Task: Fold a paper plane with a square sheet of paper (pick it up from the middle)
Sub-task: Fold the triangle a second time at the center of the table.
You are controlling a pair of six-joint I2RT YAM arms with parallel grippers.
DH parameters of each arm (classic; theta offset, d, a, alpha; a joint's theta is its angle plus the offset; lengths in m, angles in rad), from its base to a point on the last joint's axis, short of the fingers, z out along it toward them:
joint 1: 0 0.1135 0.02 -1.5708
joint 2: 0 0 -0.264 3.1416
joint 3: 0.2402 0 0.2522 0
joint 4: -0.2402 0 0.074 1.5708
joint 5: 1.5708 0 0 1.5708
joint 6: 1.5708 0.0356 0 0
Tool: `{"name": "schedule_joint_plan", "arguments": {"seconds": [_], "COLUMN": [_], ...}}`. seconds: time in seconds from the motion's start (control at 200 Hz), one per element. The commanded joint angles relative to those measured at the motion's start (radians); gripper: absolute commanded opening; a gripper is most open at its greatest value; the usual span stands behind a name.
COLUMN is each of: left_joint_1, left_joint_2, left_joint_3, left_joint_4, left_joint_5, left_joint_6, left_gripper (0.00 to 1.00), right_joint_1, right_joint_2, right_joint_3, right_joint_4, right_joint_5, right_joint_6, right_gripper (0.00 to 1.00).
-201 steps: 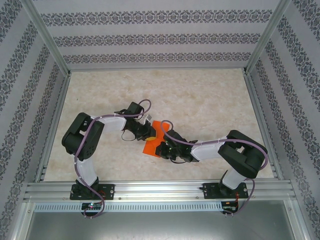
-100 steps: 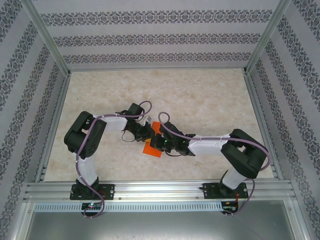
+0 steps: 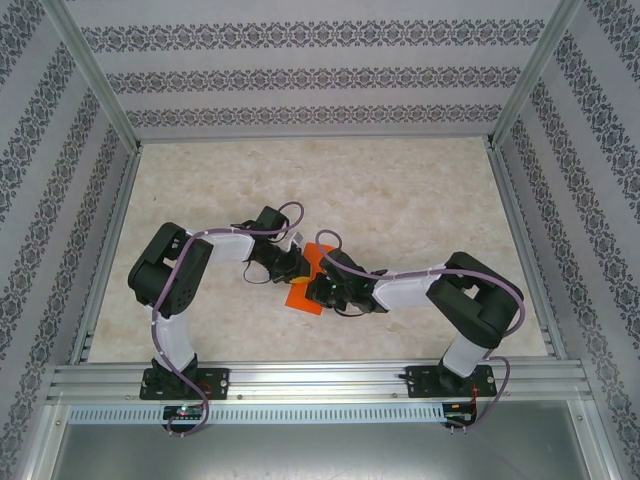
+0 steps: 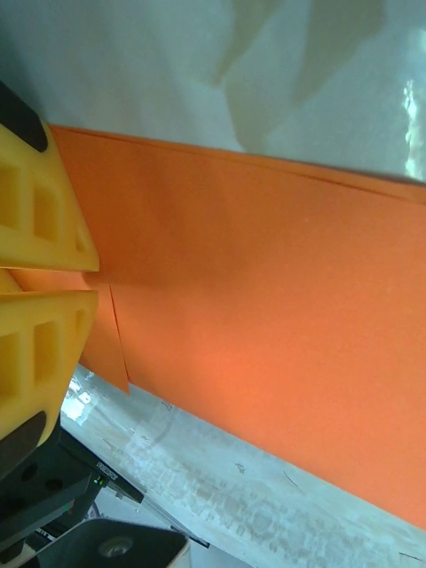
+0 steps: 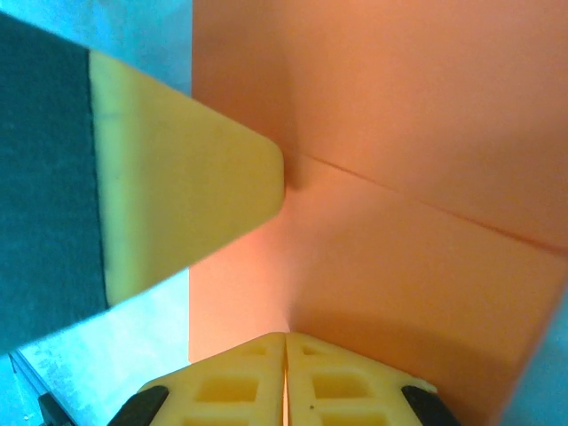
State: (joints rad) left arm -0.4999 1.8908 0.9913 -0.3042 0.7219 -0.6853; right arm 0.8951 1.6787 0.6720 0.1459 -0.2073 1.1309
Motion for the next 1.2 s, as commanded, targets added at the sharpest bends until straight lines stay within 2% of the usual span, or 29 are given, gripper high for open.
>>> {"name": "schedule_joint_plan", "arguments": {"seconds": [0.0, 0.145, 0.265, 0.45, 0.54, 0.774, 0.864, 0.989, 1.104, 1.194], "left_joint_1": [-0.004, -0.004, -0.004, -0.004, -0.004, -0.004, -0.005, -0.004, -0.005, -0.004], "left_joint_2": [0.033, 0.036, 0.038, 0.039, 0.037, 0.039, 0.038, 0.027, -0.002, -0.029], "left_joint_3": [0.002, 0.002, 0.005, 0.009, 0.008, 0.015, 0.017, 0.017, 0.024, 0.044], "left_joint_4": [-0.038, -0.037, -0.041, -0.052, -0.053, -0.059, -0.061, -0.055, -0.055, -0.075], "left_joint_5": [-0.065, -0.064, -0.069, -0.072, -0.073, -0.071, -0.068, -0.056, -0.041, -0.038], "left_joint_6": [0.018, 0.018, 0.019, 0.026, 0.025, 0.027, 0.029, 0.017, 0.011, 0.016], "left_gripper": [0.16, 0.16, 0.16, 0.16, 0.16, 0.16, 0.16, 0.17, 0.18, 0.20], "right_joint_1": [0.016, 0.039, 0.046, 0.059, 0.068, 0.071, 0.073, 0.066, 0.035, 0.004], "right_joint_2": [-0.074, -0.056, -0.012, -0.117, -0.177, -0.079, -0.097, -0.204, -0.298, -0.352], "right_joint_3": [-0.019, -0.090, -0.166, -0.170, -0.163, -0.179, -0.176, -0.137, -0.128, -0.145], "right_joint_4": [-0.054, 0.001, 0.117, 0.094, 0.026, 0.021, 0.023, -0.096, -0.190, -0.207], "right_joint_5": [-0.002, 0.005, -0.010, 0.009, 0.052, 0.036, 0.042, 0.123, 0.216, 0.269], "right_joint_6": [-0.015, 0.030, 0.083, 0.078, 0.068, 0.082, 0.085, 0.054, 0.037, 0.046], "right_gripper": [0.10, 0.09, 0.09, 0.08, 0.09, 0.08, 0.09, 0.14, 0.28, 0.34]}}
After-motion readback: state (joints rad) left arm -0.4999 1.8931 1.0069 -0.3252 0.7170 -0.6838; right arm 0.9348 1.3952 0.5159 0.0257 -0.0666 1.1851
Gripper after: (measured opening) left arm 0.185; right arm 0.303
